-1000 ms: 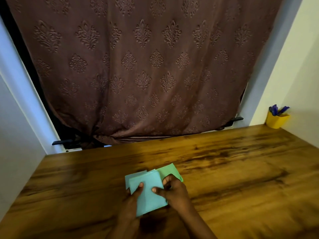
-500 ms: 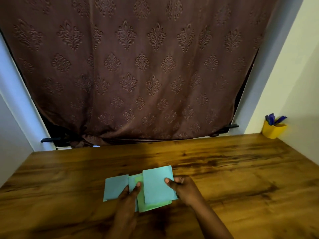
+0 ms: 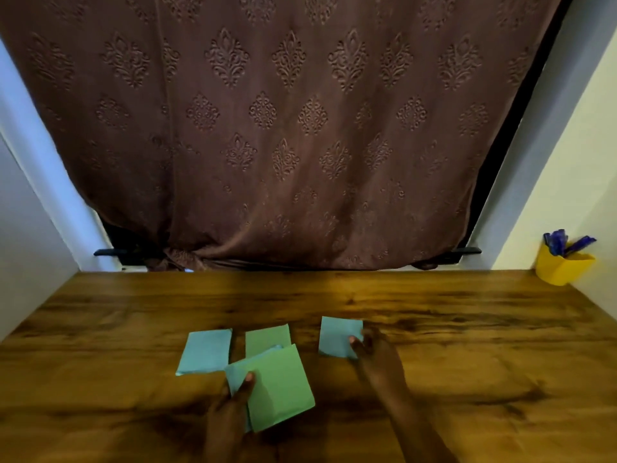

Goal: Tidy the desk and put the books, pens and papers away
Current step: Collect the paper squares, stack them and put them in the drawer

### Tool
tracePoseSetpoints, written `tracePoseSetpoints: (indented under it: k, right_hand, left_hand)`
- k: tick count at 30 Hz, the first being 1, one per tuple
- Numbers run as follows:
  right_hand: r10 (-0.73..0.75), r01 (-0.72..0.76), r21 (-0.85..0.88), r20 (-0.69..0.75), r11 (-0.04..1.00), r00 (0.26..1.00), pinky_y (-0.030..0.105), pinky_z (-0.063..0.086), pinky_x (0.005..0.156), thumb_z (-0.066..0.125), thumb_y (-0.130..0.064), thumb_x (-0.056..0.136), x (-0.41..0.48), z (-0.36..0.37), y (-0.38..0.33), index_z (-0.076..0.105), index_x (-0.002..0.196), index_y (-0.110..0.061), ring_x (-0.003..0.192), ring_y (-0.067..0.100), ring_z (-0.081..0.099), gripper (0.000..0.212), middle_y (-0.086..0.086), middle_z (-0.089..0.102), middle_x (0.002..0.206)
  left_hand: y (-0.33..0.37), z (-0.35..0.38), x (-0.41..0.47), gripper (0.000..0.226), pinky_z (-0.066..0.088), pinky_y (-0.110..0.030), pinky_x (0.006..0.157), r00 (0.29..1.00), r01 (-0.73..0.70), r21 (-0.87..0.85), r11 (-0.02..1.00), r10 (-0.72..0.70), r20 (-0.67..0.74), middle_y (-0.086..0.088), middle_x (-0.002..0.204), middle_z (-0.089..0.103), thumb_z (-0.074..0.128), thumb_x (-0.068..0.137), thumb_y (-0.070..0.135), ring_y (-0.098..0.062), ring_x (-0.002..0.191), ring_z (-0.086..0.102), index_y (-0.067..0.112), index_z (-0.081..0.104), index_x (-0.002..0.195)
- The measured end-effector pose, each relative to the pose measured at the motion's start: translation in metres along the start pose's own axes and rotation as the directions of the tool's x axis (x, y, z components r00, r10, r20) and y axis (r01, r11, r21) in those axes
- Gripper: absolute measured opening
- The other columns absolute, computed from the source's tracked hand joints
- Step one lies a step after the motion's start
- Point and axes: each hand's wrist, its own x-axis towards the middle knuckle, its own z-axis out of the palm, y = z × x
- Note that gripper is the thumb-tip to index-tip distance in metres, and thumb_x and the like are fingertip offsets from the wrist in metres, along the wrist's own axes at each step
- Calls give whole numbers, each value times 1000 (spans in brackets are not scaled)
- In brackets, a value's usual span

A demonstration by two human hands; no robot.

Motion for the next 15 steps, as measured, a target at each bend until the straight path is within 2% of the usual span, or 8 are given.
tracePoseSetpoints:
  k: [2, 4, 7, 9, 10, 12, 14, 15]
  right_hand:
    - [-64, 35, 149, 194, 988, 979, 15, 44, 75, 61, -40, 88, -28, 6, -12, 62, 106, -25, 101, 11, 61, 24, -10, 64, 103]
    - [-115, 49, 183, 370, 982, 922, 15, 46, 73, 67, -43, 82, -59, 14, -25, 58, 99, -30, 93, 5, 59, 23, -16, 60, 94]
    - [-157, 83, 200, 390, 976, 907, 23, 51, 74, 70, -40, 79, -80, 33, -31, 53, 84, -33, 84, 2, 60, 19, -10, 65, 91]
    - [-182, 101, 219, 390, 970, 902, 29, 53, 76, 70, -40, 80, -89, 45, -33, 57, 81, -30, 83, 7, 64, 16, -5, 69, 90]
    - [-189, 96, 248, 387, 964, 902, 33, 55, 77, 70, -41, 79, -92, 50, -35, 60, 82, -29, 83, 8, 65, 16, -4, 70, 89]
    - [-192, 57, 330, 391, 942, 900, 37, 55, 80, 70, -39, 80, -102, 62, -47, 63, 84, -29, 85, 10, 66, 13, -4, 71, 91]
    - [-183, 21, 372, 407, 928, 895, 39, 56, 83, 71, -36, 80, -110, 77, -63, 62, 87, -27, 89, 12, 66, 14, -3, 71, 97]
    - [-193, 24, 386, 405, 922, 894, 41, 55, 84, 71, -35, 80, -112, 86, -69, 63, 90, -24, 91, 13, 66, 17, -2, 70, 98]
  left_hand:
    - [-14, 2, -8, 61, 38, -47, 101, 999, 22, 10, 1000, -22, -26, -23, 137, 47, 67, 84, 23, -42, 122, 45, 3, 44, 137]
    - [-20, 2, -21, 59, 40, -46, 99, 999, 9, 15, 1000, -8, -44, -22, 138, 47, 67, 85, 21, -41, 122, 45, 3, 45, 137]
    - [-25, -8, -31, 59, 39, -37, 89, 999, 14, 10, 1000, -13, -36, -18, 133, 50, 68, 85, 29, -41, 120, 47, 4, 48, 134]
    - [-33, -33, -36, 62, 50, -36, 85, 1000, 12, -37, 999, -12, -7, -16, 118, 60, 71, 78, 47, -32, 102, 59, 3, 57, 119]
    - [-31, -46, -44, 46, 52, -29, 78, 1000, 19, -84, 996, -20, -8, -12, 108, 63, 66, 84, 44, -22, 92, 61, 8, 59, 112]
    - [-33, -85, -45, 30, 51, -28, 77, 993, 4, -237, 972, -31, -112, -8, 103, 62, 56, 92, 34, -19, 88, 62, 11, 57, 111]
    - [-23, -124, -52, 43, 52, -39, 83, 965, -37, -302, 953, -44, -258, -16, 109, 62, 54, 90, 41, -27, 91, 64, 4, 57, 112]
    - [-19, -140, -49, 48, 54, -38, 81, 942, -62, -275, 959, -34, -333, -19, 114, 61, 54, 88, 45, -26, 87, 66, 1, 60, 108]
